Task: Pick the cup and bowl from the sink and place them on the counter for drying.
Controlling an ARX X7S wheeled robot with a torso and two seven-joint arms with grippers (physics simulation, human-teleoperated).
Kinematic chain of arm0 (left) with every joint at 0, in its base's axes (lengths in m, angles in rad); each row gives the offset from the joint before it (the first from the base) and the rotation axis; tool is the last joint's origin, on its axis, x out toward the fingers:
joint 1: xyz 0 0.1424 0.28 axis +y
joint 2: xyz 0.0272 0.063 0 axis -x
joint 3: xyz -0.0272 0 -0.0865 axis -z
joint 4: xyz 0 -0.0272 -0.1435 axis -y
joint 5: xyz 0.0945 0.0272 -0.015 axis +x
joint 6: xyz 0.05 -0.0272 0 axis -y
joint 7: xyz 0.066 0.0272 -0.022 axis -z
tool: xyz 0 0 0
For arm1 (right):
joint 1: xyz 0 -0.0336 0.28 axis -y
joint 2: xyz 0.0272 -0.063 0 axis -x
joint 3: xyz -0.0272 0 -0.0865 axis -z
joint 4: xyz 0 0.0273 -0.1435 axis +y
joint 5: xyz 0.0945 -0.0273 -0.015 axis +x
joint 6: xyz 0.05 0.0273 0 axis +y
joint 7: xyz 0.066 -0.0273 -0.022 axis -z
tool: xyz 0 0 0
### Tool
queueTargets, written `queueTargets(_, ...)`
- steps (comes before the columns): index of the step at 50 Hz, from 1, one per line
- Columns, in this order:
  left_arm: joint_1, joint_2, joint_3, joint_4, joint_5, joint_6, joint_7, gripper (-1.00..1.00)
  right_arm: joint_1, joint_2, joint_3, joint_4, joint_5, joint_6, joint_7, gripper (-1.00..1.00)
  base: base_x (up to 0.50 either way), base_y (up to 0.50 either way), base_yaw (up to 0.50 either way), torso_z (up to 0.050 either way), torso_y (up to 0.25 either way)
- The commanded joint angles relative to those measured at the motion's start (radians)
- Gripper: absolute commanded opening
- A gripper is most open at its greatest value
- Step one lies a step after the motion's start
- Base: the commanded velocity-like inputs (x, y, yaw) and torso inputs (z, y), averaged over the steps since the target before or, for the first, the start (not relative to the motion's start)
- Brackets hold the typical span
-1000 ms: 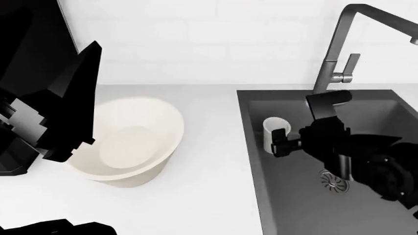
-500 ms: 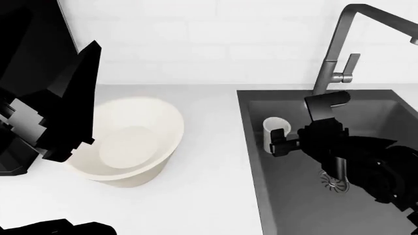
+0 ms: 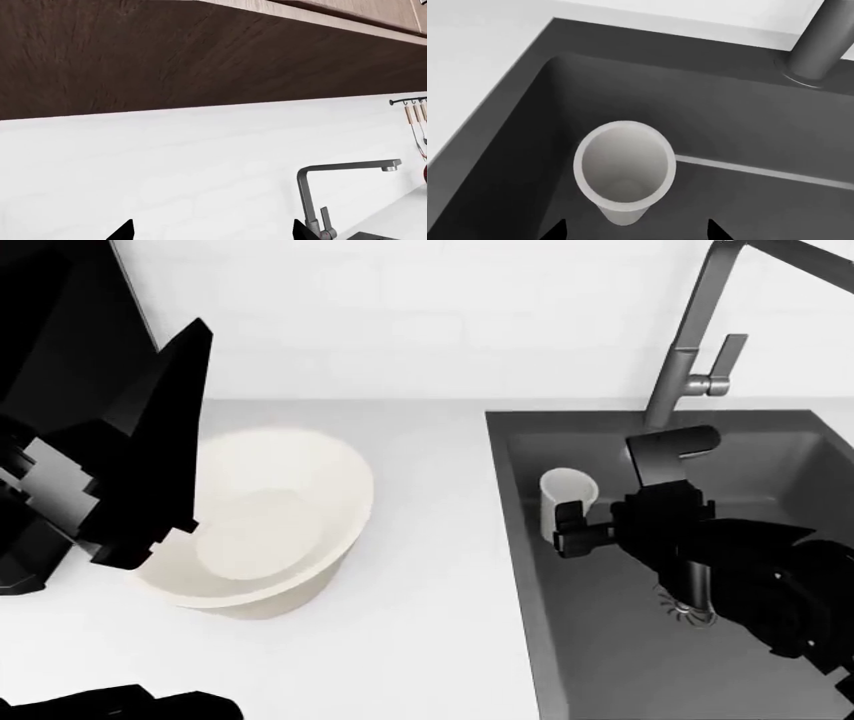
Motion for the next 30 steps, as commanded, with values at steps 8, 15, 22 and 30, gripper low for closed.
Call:
queueTargets(8, -0.013, -0.005, 0.006, 0.000, -0.006, 0.000, 0.000, 1.00, -0.001, -0.003, 0.003, 0.000, -0.006, -0.008, -0.004, 1.00, 0.00, 0.00, 0.00, 0.011, -0.086)
queueTargets(15, -0.019, -0.008, -0.002, 0.000, -0.014, 0.000, 0.000, 1.00, -0.005, -0.003, 0.002, 0.000, -0.013, -0.016, -0.009, 1.00, 0.00, 0.00, 0.00, 0.019, -0.136)
queueTargets(22, -0.013, 0.010, -0.019, 0.000, -0.003, 0.000, 0.000, 1.00, -0.011, -0.010, 0.001, 0.003, -0.030, -0.038, -0.019, 1.00, 0.00, 0.00, 0.00, 0.004, -0.028)
queueTargets(30, -0.009, 0.018, -0.017, 0.000, 0.009, 0.000, 0.000, 1.00, -0.015, -0.026, 0.000, 0.017, -0.070, -0.092, -0.053, 1.00, 0.00, 0.00, 0.00, 0.000, 0.000)
